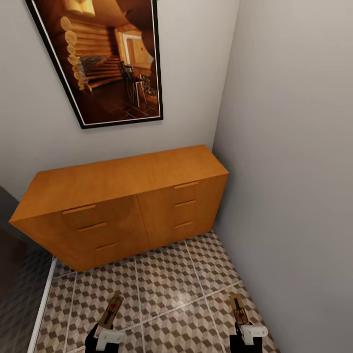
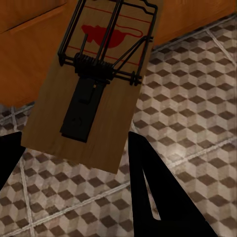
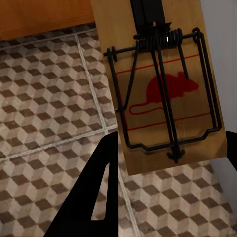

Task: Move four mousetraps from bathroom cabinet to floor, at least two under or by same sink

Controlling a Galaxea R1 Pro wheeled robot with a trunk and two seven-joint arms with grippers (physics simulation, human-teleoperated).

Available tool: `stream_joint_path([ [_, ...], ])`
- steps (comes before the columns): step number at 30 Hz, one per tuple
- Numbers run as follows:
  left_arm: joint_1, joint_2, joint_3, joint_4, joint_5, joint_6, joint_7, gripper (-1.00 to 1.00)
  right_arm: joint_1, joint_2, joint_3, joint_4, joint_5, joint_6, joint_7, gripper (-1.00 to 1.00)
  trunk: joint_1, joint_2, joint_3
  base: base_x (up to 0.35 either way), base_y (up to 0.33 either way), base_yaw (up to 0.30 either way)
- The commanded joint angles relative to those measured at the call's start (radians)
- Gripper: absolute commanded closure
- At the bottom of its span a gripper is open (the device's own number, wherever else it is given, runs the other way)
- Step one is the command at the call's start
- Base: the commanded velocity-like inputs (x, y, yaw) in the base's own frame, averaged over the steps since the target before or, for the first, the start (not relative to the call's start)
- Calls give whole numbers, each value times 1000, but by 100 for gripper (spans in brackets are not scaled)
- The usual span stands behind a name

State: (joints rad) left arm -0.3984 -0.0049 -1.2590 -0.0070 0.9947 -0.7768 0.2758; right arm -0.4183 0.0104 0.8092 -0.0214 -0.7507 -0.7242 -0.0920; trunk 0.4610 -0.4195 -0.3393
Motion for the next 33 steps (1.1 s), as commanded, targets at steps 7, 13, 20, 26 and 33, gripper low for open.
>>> stream_joint_path([
  [7, 0, -1, -8, -1, -4, 82, 11, 100, 0, 0, 8, 0, -1, 0, -9, 100, 0, -1, 10, 0, 0, 0],
  [13, 0, -1, -8, -2, -4, 101, 10, 100, -1, 0, 8, 0, -1, 0, -9, 100, 0, -1, 19, 0, 0, 0],
  [20, 0, -1, -8, -2, -4, 103, 10, 100, 0, 0, 8, 0, -1, 0, -9, 100, 0, -1, 30, 0, 0, 0],
  [26, 0, -1, -8, -2, -4, 103, 11, 100, -1, 0, 8, 0, -1, 0, -9, 100, 0, -1, 39, 0, 0, 0],
  [33, 0, -1, -8, -2, -4, 104, 11, 100, 0, 1, 8, 0, -1, 0, -9, 100, 0, -1, 49, 0, 0, 0],
])
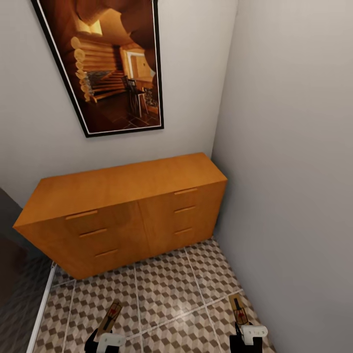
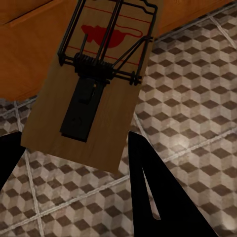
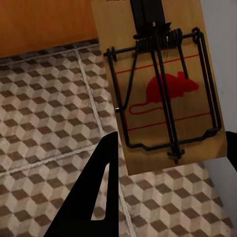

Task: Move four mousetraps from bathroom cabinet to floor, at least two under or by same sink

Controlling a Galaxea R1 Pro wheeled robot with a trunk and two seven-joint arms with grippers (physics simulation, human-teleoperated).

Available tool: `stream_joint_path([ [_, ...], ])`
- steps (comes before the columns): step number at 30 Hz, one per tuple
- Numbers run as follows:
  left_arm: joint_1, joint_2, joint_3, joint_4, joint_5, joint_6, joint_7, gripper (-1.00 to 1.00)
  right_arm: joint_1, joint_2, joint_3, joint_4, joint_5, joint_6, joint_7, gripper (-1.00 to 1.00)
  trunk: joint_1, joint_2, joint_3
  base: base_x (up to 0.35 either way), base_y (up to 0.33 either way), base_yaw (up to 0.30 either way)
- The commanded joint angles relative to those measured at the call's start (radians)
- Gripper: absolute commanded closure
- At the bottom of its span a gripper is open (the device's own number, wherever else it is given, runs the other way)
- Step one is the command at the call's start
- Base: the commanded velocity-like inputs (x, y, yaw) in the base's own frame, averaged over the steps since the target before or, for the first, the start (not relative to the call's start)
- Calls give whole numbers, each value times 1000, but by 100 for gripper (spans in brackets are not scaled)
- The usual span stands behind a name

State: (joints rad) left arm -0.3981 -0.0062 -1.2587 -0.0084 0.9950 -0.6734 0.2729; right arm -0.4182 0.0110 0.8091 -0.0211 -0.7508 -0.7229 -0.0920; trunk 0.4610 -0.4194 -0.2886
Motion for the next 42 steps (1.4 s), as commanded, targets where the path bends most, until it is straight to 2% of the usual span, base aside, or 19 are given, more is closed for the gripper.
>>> stream_joint_path([
  [1, -1, 0, -8, -1, -4, 1, 14, 100, -1, 1, 9, 0, -1, -1, -9, 100, 0, -2, 0, 0, 0, 0],
  [42, 1, -2, -8, -1, -4, 3, 14, 100, -1, 3, 9, 0, -1, -1, -9, 100, 0, -2, 59, 0, 0, 0],
])
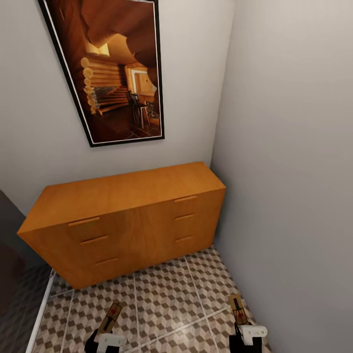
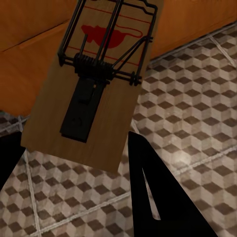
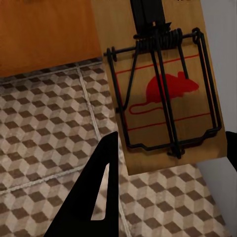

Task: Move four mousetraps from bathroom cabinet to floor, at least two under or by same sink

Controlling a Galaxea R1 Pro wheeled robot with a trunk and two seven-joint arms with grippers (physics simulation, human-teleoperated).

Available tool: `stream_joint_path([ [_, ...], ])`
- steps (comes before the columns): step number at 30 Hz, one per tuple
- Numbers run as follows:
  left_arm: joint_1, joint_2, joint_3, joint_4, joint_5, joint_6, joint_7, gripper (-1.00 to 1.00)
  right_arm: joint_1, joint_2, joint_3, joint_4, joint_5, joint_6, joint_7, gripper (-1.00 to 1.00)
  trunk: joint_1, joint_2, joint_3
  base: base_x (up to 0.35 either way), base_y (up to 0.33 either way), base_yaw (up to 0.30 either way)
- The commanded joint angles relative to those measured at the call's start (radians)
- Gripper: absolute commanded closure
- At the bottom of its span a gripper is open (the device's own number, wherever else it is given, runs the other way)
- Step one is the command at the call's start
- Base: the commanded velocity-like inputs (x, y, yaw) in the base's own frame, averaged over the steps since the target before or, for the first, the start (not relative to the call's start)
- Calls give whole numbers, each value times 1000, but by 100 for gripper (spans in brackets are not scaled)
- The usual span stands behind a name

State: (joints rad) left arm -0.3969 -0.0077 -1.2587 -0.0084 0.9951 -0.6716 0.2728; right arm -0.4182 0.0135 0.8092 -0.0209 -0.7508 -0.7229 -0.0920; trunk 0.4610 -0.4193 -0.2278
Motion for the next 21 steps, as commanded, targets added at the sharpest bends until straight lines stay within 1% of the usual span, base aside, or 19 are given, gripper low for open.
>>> stream_joint_path([
  [1, 0, 0, -8, -1, -4, 1, 14, 100, -1, 0, 8, 0, -1, -1, -9, 100, 1, -2, 0, 0, 0, 0],
  [21, -1, 0, -8, -1, -4, 1, 14, 100, -1, 2, 9, 1, -1, 0, -9, 100, 1, -2, 29, 0, 0, 0],
])
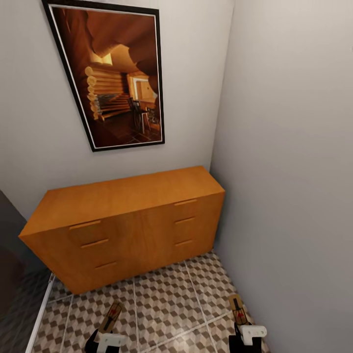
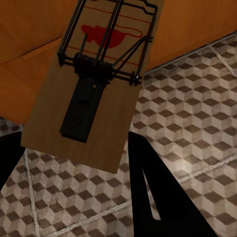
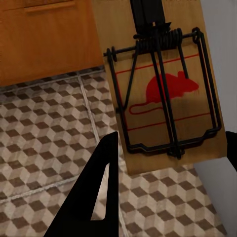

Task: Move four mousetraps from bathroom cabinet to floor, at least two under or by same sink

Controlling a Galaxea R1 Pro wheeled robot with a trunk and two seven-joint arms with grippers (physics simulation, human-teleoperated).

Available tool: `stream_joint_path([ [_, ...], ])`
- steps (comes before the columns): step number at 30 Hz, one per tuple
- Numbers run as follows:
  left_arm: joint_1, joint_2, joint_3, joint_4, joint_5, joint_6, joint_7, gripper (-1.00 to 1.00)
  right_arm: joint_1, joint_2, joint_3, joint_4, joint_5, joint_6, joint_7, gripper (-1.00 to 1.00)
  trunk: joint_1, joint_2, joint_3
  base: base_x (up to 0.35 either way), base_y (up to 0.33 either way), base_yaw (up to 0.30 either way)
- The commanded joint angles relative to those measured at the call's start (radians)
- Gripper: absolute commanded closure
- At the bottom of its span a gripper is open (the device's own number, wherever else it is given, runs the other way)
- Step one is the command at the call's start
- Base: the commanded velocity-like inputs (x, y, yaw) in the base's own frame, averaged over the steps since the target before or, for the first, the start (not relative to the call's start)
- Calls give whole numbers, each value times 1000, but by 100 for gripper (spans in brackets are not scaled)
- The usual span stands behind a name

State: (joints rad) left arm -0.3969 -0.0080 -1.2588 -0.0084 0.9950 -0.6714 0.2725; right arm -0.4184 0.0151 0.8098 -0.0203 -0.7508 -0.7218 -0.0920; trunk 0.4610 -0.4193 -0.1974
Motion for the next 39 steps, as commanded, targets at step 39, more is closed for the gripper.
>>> stream_joint_path([
  [39, 0, -6, -8, -1, -4, 1, 14, 100, 0, -1, 8, 0, -1, -2, -9, 100, 1, -2, 33, 0, 0, 0],
])
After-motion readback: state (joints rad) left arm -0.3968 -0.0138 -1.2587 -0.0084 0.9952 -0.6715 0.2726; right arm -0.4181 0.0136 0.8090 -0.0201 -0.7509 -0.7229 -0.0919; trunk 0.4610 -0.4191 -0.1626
